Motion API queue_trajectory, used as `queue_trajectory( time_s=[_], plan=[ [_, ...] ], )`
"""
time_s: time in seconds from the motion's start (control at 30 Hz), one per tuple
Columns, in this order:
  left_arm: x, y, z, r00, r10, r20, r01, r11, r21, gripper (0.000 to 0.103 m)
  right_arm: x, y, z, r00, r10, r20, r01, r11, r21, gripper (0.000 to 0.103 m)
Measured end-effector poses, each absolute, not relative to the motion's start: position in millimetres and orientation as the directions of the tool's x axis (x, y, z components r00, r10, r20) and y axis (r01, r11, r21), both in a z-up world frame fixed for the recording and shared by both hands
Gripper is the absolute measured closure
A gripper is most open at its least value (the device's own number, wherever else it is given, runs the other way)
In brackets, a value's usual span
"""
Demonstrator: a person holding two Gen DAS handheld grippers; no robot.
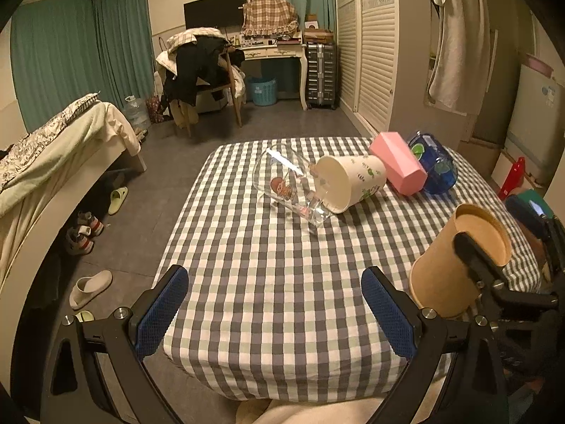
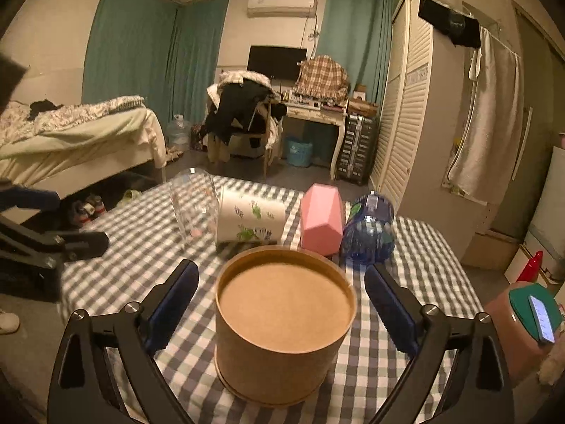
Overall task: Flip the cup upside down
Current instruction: 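Lower the brown cup onto the table rim-down and open the right gripper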
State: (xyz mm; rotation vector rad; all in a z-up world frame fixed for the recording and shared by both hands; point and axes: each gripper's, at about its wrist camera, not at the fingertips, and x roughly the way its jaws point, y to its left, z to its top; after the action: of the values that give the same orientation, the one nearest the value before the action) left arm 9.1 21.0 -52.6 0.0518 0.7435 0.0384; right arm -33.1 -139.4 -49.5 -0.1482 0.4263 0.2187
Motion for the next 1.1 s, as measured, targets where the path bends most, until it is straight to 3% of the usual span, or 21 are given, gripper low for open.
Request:
queue_trajectory(
  time_s=[0.33, 0.57, 0.77, 1.1],
  plan=[
    [-6.3, 4.0, -13.7, 0.795, 0.027, -0.606, -0.015, 1.000, 0.025, 0.002, -59.4, -184.0, 16.8, 0.925, 0.163, -0.342, -0.189, 0.981, -0.046, 0.004],
    [-25.9, -14.1, 9.2, 0.844, -0.026, -0.536, 0.015, 1.000, -0.025, 0.000, -74.2, -225.7, 54.0, 0.930, 0.105, -0.352, -0.111, 0.994, 0.005, 0.000],
    [-43.8, -25.4, 10.6, 0.879, -0.011, -0.477, 0.010, 1.000, -0.006, 0.000, -83.7, -241.1, 51.0, 0.914, 0.093, -0.394, -0.091, 0.996, 0.025, 0.000],
    [-60.6, -31.5, -8.2, 0.883, -0.011, -0.468, 0.011, 1.000, -0.003, 0.000, -97.4, -242.2, 11.9, 0.903, 0.072, -0.425, -0.072, 0.997, 0.015, 0.000]
  ],
)
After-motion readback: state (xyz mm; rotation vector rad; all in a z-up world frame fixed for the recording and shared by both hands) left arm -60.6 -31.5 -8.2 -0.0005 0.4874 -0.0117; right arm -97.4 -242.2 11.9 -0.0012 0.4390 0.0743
